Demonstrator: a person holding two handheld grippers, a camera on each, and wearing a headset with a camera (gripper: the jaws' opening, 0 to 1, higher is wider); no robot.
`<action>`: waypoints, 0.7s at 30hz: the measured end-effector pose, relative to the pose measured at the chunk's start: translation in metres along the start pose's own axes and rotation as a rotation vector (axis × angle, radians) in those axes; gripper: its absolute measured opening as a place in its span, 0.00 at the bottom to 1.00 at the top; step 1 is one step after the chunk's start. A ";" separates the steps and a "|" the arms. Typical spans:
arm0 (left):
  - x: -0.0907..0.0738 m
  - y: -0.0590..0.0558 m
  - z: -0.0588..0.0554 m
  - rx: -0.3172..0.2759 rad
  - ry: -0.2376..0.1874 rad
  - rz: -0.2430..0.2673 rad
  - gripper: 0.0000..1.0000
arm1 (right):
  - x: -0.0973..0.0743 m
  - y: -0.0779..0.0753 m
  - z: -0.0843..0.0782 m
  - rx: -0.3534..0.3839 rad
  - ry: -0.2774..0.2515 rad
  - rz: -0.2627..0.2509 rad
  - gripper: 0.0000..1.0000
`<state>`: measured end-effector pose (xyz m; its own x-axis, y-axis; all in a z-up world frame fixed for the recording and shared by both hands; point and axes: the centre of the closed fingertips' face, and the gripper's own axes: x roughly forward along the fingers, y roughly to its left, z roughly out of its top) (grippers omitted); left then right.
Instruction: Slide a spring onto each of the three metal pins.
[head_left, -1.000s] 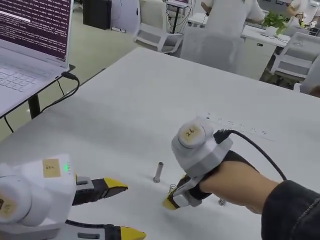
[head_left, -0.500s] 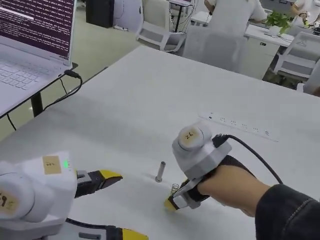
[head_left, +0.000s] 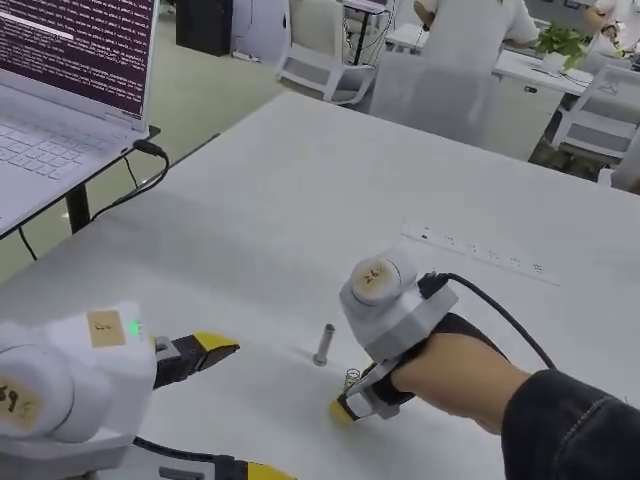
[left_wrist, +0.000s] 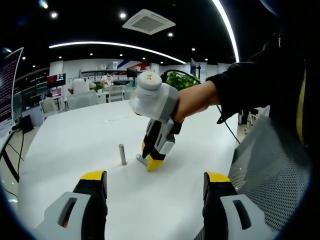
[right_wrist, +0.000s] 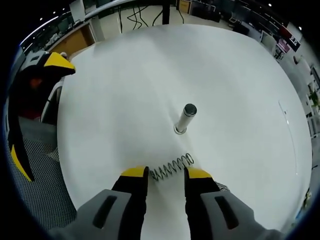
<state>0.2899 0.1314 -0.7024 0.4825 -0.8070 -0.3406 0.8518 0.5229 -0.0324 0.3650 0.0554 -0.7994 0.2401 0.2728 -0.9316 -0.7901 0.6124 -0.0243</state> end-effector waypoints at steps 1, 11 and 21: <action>0.000 0.000 0.000 0.001 0.001 0.000 0.75 | 0.000 0.000 0.001 0.002 -0.004 0.000 0.26; -0.001 -0.002 -0.001 0.002 0.007 -0.006 0.73 | 0.000 0.002 -0.001 -0.028 0.009 0.006 0.20; 0.000 -0.005 0.000 0.009 0.012 -0.016 0.72 | -0.004 0.002 0.002 0.016 -0.015 -0.002 0.26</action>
<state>0.2857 0.1292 -0.7025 0.4665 -0.8118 -0.3512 0.8611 0.5076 -0.0298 0.3638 0.0567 -0.7949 0.2508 0.2826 -0.9259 -0.7804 0.6249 -0.0207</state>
